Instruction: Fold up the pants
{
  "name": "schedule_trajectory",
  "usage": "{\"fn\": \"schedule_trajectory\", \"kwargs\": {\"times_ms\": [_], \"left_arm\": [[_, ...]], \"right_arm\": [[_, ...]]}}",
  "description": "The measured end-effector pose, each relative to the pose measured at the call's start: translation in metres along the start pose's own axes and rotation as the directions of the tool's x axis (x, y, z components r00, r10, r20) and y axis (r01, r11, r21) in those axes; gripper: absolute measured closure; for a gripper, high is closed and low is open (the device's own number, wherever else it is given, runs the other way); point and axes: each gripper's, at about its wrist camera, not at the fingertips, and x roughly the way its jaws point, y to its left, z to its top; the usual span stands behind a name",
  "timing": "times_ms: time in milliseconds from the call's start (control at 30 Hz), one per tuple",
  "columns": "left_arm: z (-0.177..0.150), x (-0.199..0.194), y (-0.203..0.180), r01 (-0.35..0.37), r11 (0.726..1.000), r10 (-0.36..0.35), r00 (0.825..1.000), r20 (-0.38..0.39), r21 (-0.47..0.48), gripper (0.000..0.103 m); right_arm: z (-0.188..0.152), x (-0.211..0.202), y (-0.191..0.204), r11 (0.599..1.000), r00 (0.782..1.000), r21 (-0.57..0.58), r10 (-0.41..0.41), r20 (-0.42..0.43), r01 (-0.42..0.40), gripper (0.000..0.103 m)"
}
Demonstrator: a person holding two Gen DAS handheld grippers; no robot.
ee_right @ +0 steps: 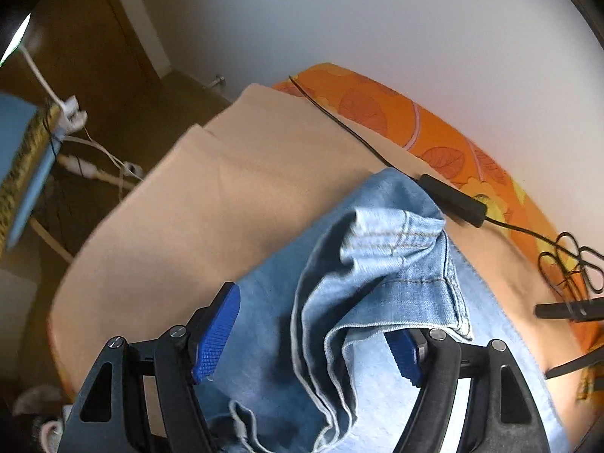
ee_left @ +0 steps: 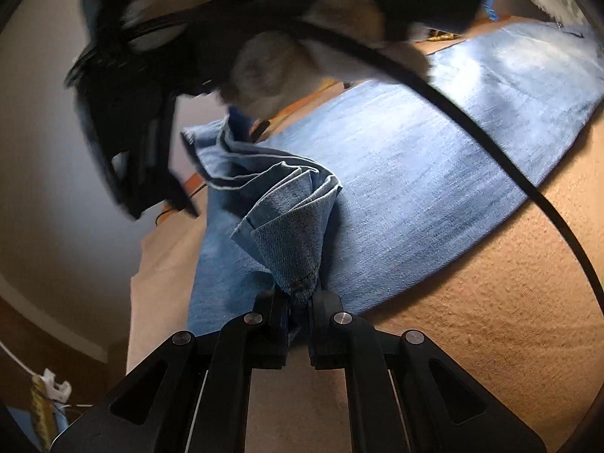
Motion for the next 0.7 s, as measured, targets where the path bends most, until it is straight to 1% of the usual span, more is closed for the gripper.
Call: {"fn": "schedule_trajectory", "kwargs": {"times_ms": [67, 100, 133, 167, 200, 300, 333, 400, 467, 500, 533, 567, 600, 633, 667, 700], "left_arm": [[0.001, -0.001, -0.002, -0.003, 1.000, 0.003, 1.000, 0.000, 0.004, 0.097], [0.000, 0.001, -0.002, -0.005, 1.000, 0.005, 1.000, 0.000, 0.008, 0.097], [0.000, 0.001, -0.003, -0.006, 1.000, 0.006, 1.000, 0.000, 0.011, 0.097], [0.000, 0.000, -0.004, -0.005, 1.000, 0.005, 1.000, 0.001, 0.012, 0.097], [0.000, 0.000, -0.005, -0.003, 1.000, 0.003, 1.000, 0.000, 0.012, 0.097], [0.002, 0.000, -0.007, -0.001, 1.000, 0.001, 1.000, -0.002, 0.010, 0.097], [0.002, 0.000, -0.008, -0.002, 1.000, 0.002, 1.000, -0.002, 0.011, 0.097], [0.003, -0.001, -0.009, -0.001, 1.000, 0.001, 1.000, -0.002, 0.009, 0.097], [0.005, -0.005, -0.011, 0.004, 1.000, -0.004, 1.000, 0.001, -0.005, 0.097], [0.007, -0.008, -0.012, 0.009, 1.000, -0.009, 1.000, 0.003, -0.013, 0.097], [0.008, -0.010, -0.011, 0.019, 0.999, -0.019, 1.000, 0.006, -0.027, 0.097], [0.009, -0.011, -0.008, 0.034, 0.998, -0.034, 0.999, 0.008, -0.046, 0.097], [0.010, -0.011, -0.004, 0.044, 0.997, -0.044, 0.999, 0.009, -0.059, 0.097], [0.012, -0.013, -0.003, 0.054, 0.996, -0.053, 0.999, 0.011, -0.068, 0.097], [0.014, -0.013, -0.002, 0.055, 0.996, -0.055, 0.998, 0.013, -0.069, 0.097], [0.017, -0.015, -0.004, 0.055, 0.996, -0.054, 0.998, 0.016, -0.066, 0.097]], "right_arm": [[-0.006, 0.002, -0.011, 0.999, 0.999, 0.019, -0.032, -0.004, 0.032, 0.033], [-0.008, 0.003, -0.021, 0.998, 0.999, 0.048, -0.048, -0.003, 0.049, 0.038], [-0.011, 0.004, -0.030, 0.996, 0.999, 0.080, -0.043, -0.003, 0.043, 0.041], [-0.015, 0.004, -0.044, 0.991, 1.000, 0.132, -0.009, 0.002, 0.009, 0.047], [-0.021, 0.001, -0.058, 0.982, 0.999, 0.185, 0.029, 0.018, -0.032, 0.047], [-0.041, -0.003, -0.090, 0.954, 0.994, 0.282, 0.088, 0.068, -0.104, 0.046], [-0.046, -0.003, -0.096, 0.942, 0.988, 0.302, 0.129, 0.082, -0.148, 0.046], [-0.049, -0.004, -0.100, 0.929, 0.980, 0.315, 0.170, 0.099, -0.193, 0.046], [-0.048, -0.003, -0.097, 0.932, 0.979, 0.306, 0.167, 0.114, -0.194, 0.046], [-0.048, -0.002, -0.094, 0.934, 0.980, 0.302, 0.162, 0.119, -0.191, 0.051], [-0.048, -0.001, -0.093, 0.932, 0.977, 0.299, 0.173, 0.126, -0.204, 0.059], [-0.050, -0.001, -0.092, 0.925, 0.973, 0.307, 0.191, 0.132, -0.223, 0.077], [-0.053, -0.003, -0.093, 0.918, 0.967, 0.315, 0.204, 0.150, -0.242, 0.083], [-0.055, -0.004, -0.094, 0.916, 0.966, 0.318, 0.203, 0.162, -0.246, 0.086], [-0.057, -0.007, -0.096, 0.916, 0.965, 0.319, 0.195, 0.177, -0.244, 0.092], [-0.058, -0.010, -0.100, 0.916, 0.963, 0.319, 0.191, 0.189, -0.244, 0.094]]}}
